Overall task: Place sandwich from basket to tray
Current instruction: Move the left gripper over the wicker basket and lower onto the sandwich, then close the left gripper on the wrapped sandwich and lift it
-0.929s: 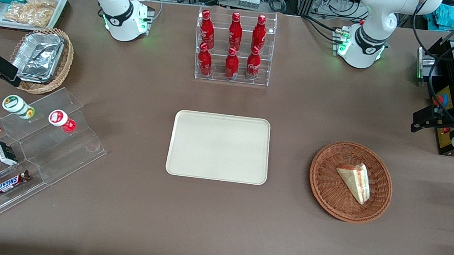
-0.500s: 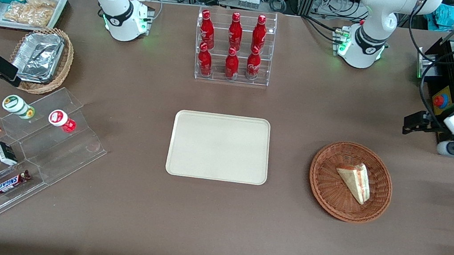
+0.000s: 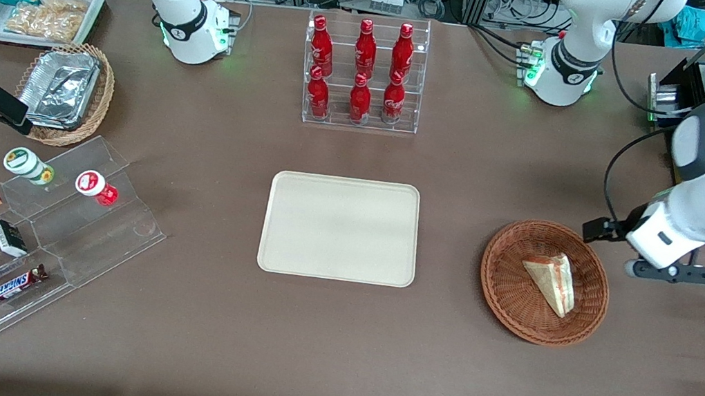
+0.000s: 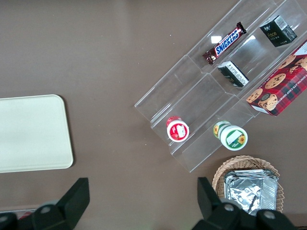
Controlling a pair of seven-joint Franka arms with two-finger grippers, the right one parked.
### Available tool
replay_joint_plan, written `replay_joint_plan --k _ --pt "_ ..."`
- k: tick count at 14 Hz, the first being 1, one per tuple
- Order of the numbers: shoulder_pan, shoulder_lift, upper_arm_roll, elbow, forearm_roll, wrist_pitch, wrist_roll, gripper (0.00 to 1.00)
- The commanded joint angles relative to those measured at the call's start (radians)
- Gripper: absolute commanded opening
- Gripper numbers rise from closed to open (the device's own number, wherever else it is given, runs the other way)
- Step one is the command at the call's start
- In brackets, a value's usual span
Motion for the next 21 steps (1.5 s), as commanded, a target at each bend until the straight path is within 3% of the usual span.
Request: replay_joint_plan --k 1,6,9,13,14,15,17,18,21 --pt "-0.012 -0.018 0.004 -0.146 0.002 0.208 -0.123 1.0" --pt "-0.049 0.057 0.001 -0.167 0.002 0.336 -0.557 1.0" --pt "-0.054 0.115 0.001 -0.159 0.0 0.384 -0.66 1.0" --pt "-0.052 0.178 0.001 -0.141 -0.012 0.413 -0.669 1.0" --pt "-0.051 0.198 0.001 -0.133 -0.012 0.418 -0.694 0.95" --pt "-0.052 0.218 0.001 -0.118 -0.01 0.418 -0.723 0.82" --pt "-0.054 0.224 0.001 -0.112 -0.009 0.415 -0.78 0.33" --pt "-0.055 0.224 0.001 -0.108 -0.007 0.412 -0.778 0.15" --pt "-0.055 0.213 0.001 -0.075 -0.004 0.363 -0.772 0.08"
